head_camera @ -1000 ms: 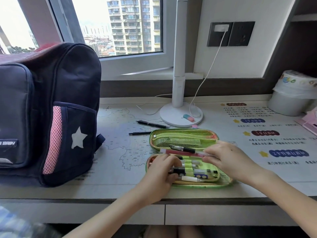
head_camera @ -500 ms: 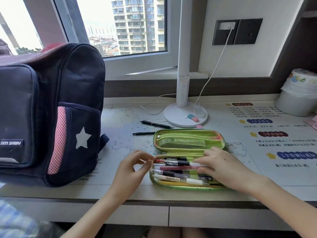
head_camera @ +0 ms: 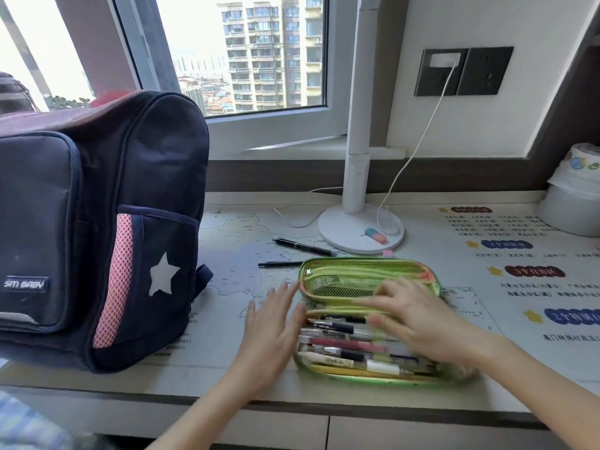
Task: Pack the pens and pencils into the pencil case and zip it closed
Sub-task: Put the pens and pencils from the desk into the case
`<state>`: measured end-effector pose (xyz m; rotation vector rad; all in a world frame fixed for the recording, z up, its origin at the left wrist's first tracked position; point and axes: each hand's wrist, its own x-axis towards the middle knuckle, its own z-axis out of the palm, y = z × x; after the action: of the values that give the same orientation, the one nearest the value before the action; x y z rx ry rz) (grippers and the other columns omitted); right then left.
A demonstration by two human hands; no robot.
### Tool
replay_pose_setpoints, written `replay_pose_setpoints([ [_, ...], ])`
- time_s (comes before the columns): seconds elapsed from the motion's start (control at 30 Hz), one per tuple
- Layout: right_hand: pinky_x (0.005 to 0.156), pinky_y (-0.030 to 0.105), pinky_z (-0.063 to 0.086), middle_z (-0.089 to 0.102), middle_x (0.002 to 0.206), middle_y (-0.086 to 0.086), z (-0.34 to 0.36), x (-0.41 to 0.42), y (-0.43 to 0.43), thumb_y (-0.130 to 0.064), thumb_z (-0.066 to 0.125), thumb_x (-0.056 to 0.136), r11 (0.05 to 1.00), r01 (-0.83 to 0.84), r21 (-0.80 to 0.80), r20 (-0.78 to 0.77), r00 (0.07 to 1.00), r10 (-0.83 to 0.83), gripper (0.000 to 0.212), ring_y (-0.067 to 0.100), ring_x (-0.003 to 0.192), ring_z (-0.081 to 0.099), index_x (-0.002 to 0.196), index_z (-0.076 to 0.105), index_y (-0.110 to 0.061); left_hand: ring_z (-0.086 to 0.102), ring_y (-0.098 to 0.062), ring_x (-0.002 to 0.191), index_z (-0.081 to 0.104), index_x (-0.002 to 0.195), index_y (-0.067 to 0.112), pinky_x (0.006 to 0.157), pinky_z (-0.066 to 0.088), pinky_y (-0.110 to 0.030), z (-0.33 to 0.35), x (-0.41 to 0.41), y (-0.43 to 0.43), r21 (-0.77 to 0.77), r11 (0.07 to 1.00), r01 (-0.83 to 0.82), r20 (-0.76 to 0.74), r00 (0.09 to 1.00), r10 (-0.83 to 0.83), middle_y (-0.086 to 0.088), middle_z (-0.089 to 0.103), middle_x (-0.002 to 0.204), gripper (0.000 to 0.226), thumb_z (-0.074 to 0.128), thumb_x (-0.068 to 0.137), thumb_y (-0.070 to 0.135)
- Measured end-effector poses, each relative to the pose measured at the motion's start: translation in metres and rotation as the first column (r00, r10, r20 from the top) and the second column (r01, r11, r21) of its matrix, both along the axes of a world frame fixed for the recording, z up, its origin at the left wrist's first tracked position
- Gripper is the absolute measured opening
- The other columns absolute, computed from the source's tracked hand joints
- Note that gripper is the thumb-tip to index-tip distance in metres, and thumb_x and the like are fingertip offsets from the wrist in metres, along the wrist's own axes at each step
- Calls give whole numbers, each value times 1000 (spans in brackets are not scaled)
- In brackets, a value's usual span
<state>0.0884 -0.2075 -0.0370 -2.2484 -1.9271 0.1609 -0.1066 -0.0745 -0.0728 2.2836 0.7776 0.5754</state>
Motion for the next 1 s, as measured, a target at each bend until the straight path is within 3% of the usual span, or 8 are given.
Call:
replay_pose_setpoints([
  [0.07,90,24,35,53,107,-13,13,8,18,-47,40,92,989,34,144,-85,996,-22,35,4,102,41,123,54,-37,45,-11,121,52,123,26,106,33,-39,6,9,35,89,991,-103,39,994,99,7,52,130,32,42,95,34],
  [0.13,92,27,39,61,98,-8,19,16,47,-36,49,93,965,75,253,-99,994,-51,26,5,98,46,108,67,-24,53,-16,107,63,109,22,96,40,-38,7,22,70,223,958,-180,-6,982,186,1,62,116,22,51,92,27],
  [0.33,80,32,45,67,110,7,9,26,158,-30,53,90,961,253,110,-16,967,-252,28,27,105,58,111,65,-16,49,-22,107,58,117,24,92,39,-36,-7,56,124,424,905,-24,-286,945,159,0,59,117,30,54,89,33],
  [0.53,67,29,41,67,103,10,-18,39,212,-22,58,86,959,258,-115,72,965,-251,21,29,92,59,99,65,-7,49,-26,96,55,99,6,77,40,-32,-10,57,129,464,886,-7,-315,933,172,-10,55,103,13,46,92,12],
  [0.63,71,31,40,66,106,12,-15,41,204,-24,50,92,968,249,0,99,964,-248,24,30,97,57,100,65,-8,46,-24,93,53,96,5,72,35,-27,-10,42,118,472,880,-50,-306,927,217,-11,54,103,13,41,92,3],
  [0.73,75,34,43,67,99,9,1,41,174,-28,51,92,930,306,202,-68,952,-299,21,29,96,57,94,66,-12,47,-22,91,56,100,5,70,30,-22,4,23,101,391,902,-182,-147,955,257,-7,55,101,15,43,95,10],
  [0.83,73,35,44,65,90,3,18,41,119,-26,56,89,897,334,289,-242,932,-269,13,21,89,54,88,65,-17,48,-16,81,59,97,7,65,34,-18,20,9,66,279,958,-70,34,997,63,2,53,90,12,50,92,13],
  [1.0,60,18,36,57,76,-15,31,40,23,-22,63,86,888,342,309,-311,918,-245,2,2,71,51,84,63,-23,51,-16,83,64,91,11,69,37,-19,22,18,14,355,895,272,-21,959,-283,0,59,90,10,55,89,12],
])
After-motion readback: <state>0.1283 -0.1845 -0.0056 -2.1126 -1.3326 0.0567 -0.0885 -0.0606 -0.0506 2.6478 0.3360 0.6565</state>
